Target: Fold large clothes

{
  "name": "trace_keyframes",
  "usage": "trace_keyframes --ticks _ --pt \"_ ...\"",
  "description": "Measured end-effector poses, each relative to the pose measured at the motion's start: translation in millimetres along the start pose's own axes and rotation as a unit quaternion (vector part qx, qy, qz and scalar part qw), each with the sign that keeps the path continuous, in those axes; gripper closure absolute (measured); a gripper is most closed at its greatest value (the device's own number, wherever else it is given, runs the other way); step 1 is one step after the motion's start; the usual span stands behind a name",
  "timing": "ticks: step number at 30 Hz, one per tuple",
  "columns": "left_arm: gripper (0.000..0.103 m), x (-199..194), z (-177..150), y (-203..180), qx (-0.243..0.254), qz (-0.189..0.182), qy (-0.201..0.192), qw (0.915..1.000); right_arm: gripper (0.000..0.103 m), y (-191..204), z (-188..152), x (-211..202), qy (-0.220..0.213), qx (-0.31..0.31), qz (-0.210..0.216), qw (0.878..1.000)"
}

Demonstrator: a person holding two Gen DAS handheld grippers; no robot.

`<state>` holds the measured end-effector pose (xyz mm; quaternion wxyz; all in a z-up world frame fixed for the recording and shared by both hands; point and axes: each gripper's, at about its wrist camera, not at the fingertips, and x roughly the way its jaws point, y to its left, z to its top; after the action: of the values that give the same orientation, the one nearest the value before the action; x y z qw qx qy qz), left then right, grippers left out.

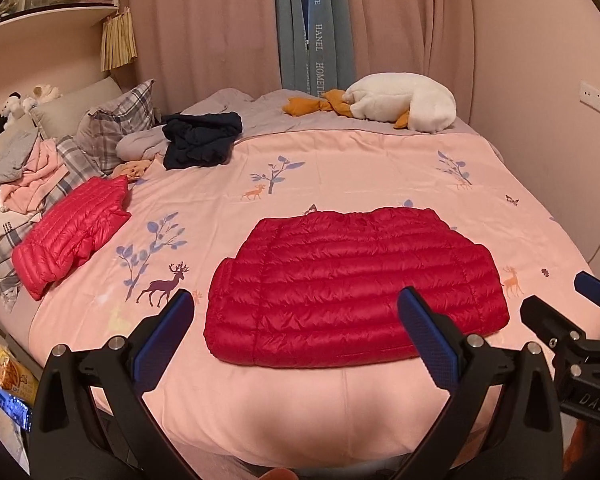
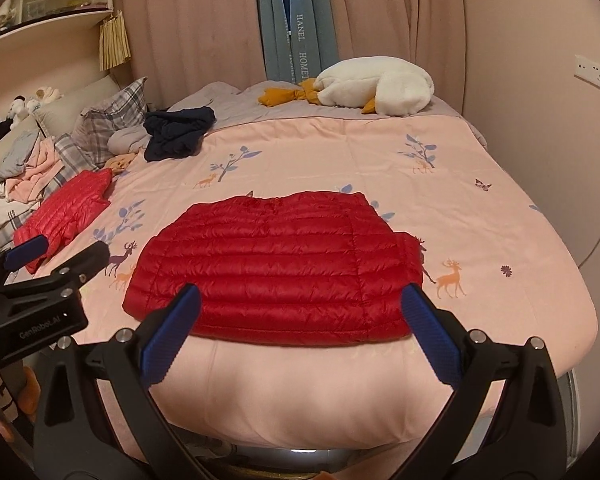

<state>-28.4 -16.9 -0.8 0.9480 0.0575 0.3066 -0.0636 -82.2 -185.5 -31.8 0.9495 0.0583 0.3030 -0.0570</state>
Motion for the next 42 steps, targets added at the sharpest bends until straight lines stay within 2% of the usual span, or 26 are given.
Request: trace_keyframes --ticks 42 --pt "0.001 3.9 0.2 0.3 0.001 0.005 0.014 0.9999 0.002 3.3 3.9 -0.8 -0.004 -0.004 -0.002 1.000"
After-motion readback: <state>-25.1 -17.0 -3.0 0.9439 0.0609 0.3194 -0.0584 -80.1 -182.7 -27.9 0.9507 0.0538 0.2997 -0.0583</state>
